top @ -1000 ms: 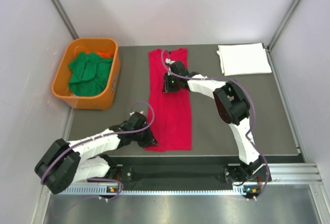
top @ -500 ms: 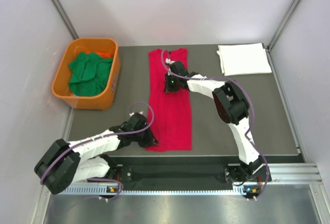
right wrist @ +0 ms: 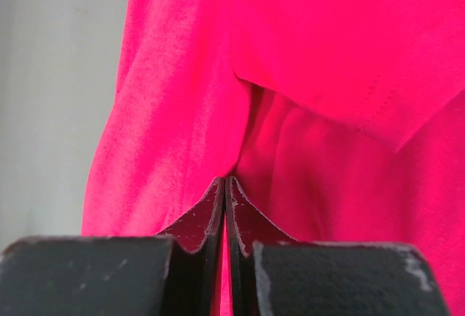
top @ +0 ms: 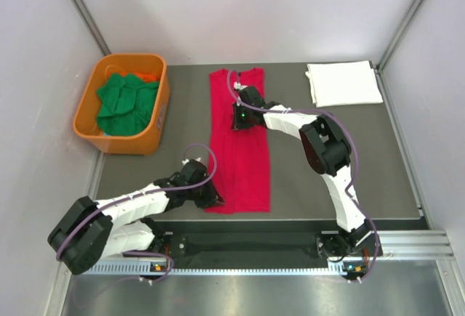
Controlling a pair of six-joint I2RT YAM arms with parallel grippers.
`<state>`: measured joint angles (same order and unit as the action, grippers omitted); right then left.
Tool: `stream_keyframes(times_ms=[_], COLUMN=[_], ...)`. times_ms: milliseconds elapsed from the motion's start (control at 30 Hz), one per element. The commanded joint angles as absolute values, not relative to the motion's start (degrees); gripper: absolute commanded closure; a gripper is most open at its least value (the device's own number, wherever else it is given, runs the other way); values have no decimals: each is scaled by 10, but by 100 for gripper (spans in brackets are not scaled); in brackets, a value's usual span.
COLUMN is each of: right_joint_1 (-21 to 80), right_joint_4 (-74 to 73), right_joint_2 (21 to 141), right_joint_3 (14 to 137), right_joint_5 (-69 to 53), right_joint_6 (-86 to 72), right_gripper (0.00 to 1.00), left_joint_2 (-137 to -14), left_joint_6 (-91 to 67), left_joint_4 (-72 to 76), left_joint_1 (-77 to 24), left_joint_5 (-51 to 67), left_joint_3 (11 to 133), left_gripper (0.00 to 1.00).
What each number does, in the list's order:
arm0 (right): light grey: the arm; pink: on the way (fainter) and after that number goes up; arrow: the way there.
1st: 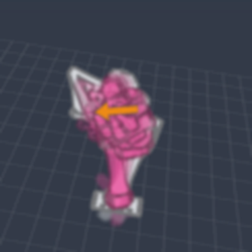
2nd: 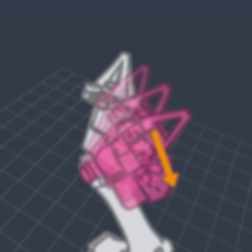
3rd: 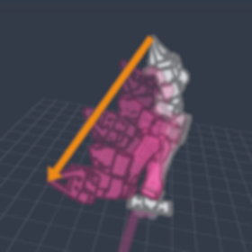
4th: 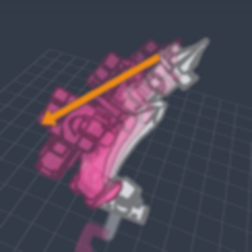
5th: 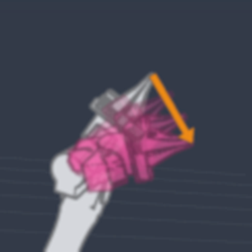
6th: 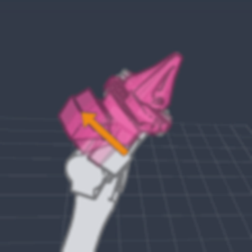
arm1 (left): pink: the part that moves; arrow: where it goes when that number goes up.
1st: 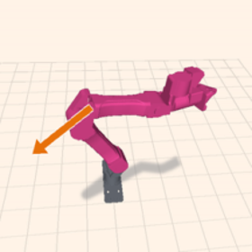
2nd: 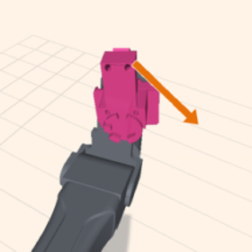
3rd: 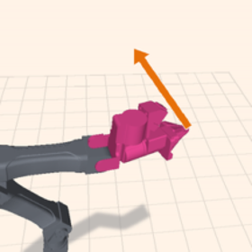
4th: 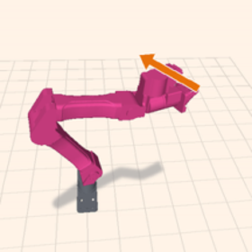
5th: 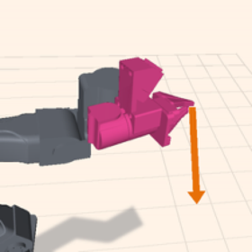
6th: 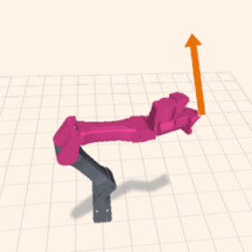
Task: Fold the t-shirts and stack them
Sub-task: Fold the tshirt
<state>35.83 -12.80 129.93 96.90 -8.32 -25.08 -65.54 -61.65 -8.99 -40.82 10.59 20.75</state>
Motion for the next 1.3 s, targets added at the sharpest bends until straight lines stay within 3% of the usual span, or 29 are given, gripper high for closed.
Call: stream_keyframes(times_ms=[0, 833, 1067, 1100, 1200, 1267], right_joint_1=[355, 345, 345, 345, 345, 345], right_joint_4=[-110, -110, -120, -140, -175, -182], right_joint_2=[1267, 1248, 1245, 1249, 1236, 1214], right_joint_3=[973, 954, 968, 984, 991, 976], right_joint_5=[-54, -37, -51, -52, -61, -64], right_joint_6=[-243, -260, -255, -254, -261, -270], right_gripper=[100, 100, 100, 98, 87, 77], left_joint_2=[-671, -676, -666, -660, -663, -674], left_joint_6=[-611, -610, -610, -602, -564, -545], left_joint_4=[-112, -124, -136, -141, -192, -251], left_joint_1=[-414, -418, -423, -422, -421, -420], left_joint_5=[76, 72, 89, 91, 93, 81], left_joint_3=[185, 186, 206, 225, 298, 347], left_gripper=[82, 80, 72, 64, 53, 51])
